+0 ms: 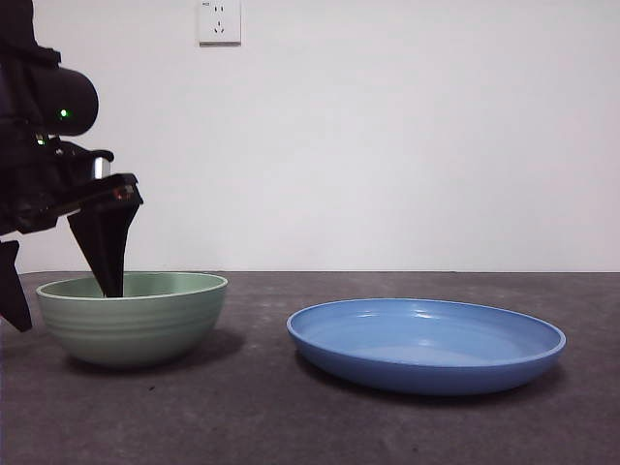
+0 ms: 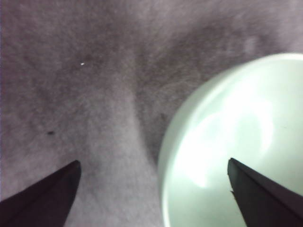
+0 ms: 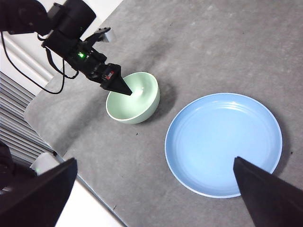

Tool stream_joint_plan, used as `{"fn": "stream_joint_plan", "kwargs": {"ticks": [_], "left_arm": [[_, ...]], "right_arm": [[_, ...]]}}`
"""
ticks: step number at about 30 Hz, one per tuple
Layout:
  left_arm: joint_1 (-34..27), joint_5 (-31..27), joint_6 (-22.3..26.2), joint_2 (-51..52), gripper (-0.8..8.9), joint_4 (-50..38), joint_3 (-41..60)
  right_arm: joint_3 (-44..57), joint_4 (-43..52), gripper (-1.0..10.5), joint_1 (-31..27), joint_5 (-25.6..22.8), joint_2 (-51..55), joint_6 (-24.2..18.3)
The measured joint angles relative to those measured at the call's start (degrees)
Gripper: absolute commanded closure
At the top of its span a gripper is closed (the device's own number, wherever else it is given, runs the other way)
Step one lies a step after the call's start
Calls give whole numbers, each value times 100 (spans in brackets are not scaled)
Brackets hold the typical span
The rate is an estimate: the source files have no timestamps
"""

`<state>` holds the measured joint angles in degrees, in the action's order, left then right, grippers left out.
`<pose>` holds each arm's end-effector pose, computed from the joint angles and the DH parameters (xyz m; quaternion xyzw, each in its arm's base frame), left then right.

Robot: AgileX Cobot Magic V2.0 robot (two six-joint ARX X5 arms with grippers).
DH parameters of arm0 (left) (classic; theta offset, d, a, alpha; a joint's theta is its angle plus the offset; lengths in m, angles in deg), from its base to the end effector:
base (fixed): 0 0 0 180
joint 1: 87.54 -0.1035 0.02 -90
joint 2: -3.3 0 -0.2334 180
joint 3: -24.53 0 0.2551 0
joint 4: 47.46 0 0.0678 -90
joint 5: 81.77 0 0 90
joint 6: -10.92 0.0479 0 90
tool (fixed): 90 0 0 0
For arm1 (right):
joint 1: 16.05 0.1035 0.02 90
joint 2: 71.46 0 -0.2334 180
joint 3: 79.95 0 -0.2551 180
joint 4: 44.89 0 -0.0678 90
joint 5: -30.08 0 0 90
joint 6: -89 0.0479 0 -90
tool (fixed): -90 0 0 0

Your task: Place the green bowl on the blue plate

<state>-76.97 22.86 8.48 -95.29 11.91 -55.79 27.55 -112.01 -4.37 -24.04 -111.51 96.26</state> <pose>0.3139 -0.0709 0.1428 -0.0384 0.6300 -0.1566 0.7597 0.1356 0.0567 0.3299 0.1176 0.3151 0.3657 0.8678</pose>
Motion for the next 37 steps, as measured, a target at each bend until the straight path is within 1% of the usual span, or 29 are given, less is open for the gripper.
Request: {"fn": "stream_joint_plan", "kwargs": {"ticks": [3, 4, 8, 11, 13, 19, 23, 27, 31, 34, 37], "left_arm": [[0, -2, -2, -48, 389, -59, 0], [2, -2, 0, -48, 404, -61, -2], [0, -2, -2, -48, 625, -55, -9], [2, -4, -2, -48, 747, -20, -9], [2, -4, -4, -48, 805, -11, -9], [7, -39, -35, -48, 804, 42, -22], [13, -92, -138, -48, 804, 337, -162], [111, -105, -315, -48, 803, 664, -549], [369, -105, -511, -48, 804, 929, -966], [671, -142, -673, -48, 803, 1082, -1204], [1062, -417, -804, -50, 803, 1128, -1410]], "right_arm": [[0, 0, 367, 0, 0, 0, 0], [0, 0, 367, 0, 0, 0, 0], [0, 0, 367, 0, 0, 0, 0], [0, 0, 367, 0, 0, 0, 0], [0, 0, 367, 0, 0, 0, 0], [0, 0, 367, 0, -4, 0, 0], [0, 0, 367, 0, -7, 0, 0], [0, 0, 367, 0, -7, 0, 0], [0, 0, 367, 0, -7, 0, 0], [0, 0, 367, 0, -7, 0, 0], [0, 0, 367, 0, -7, 0, 0]]}}
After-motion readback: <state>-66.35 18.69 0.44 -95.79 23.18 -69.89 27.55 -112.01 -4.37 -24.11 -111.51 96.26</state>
